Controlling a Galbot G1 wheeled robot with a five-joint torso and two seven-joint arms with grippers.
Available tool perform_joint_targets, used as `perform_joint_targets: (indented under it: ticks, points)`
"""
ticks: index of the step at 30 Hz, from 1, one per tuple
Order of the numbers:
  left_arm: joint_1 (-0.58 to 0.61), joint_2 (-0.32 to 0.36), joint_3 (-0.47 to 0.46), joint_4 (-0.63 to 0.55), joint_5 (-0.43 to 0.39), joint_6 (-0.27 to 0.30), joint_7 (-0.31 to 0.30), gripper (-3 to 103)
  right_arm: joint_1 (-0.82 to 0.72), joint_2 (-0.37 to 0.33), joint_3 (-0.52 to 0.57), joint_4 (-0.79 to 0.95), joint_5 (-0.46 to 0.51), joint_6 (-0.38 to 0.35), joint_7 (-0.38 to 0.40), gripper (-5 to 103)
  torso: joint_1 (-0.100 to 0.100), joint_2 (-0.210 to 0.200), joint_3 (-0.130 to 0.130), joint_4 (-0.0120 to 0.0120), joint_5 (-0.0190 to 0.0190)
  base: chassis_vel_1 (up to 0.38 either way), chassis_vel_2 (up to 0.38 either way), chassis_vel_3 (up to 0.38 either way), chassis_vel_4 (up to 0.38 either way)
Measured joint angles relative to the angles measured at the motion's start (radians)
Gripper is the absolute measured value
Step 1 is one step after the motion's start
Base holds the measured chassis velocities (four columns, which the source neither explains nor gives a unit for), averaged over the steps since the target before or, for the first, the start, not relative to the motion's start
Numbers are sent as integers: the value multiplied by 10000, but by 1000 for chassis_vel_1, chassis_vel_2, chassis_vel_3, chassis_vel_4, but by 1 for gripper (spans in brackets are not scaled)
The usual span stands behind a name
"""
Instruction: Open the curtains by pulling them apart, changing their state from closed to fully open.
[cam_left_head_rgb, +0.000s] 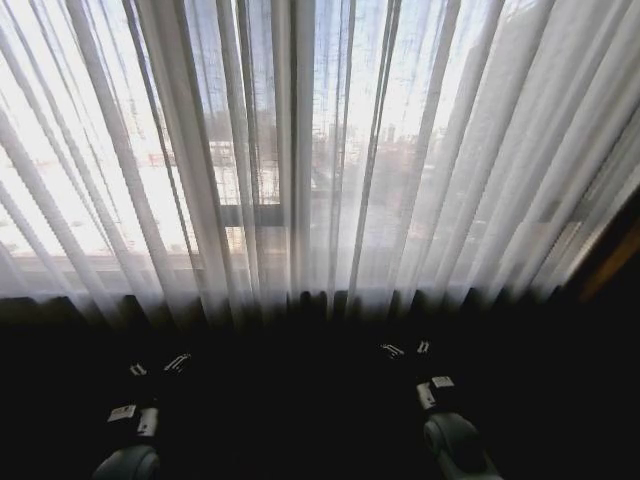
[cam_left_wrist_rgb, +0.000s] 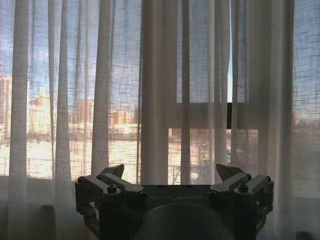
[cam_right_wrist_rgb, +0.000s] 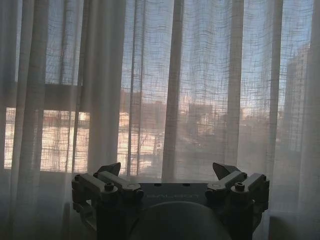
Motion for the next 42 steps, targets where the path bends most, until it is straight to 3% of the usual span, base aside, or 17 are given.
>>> perform_joint_targets:
  ticks: [28,42]
  points:
    - [0,0,0,0,0,-1,0,100,111,133,-231,-195,-272,106,-456,100,-1,1,-1,-1,4,-220,222,209,-223]
    - [-4,0,0,-1,1,-1,1,100,231,132,-249,-407,-201,321,-192,100,11,-4,3,-3,7,-268,262,267,-257]
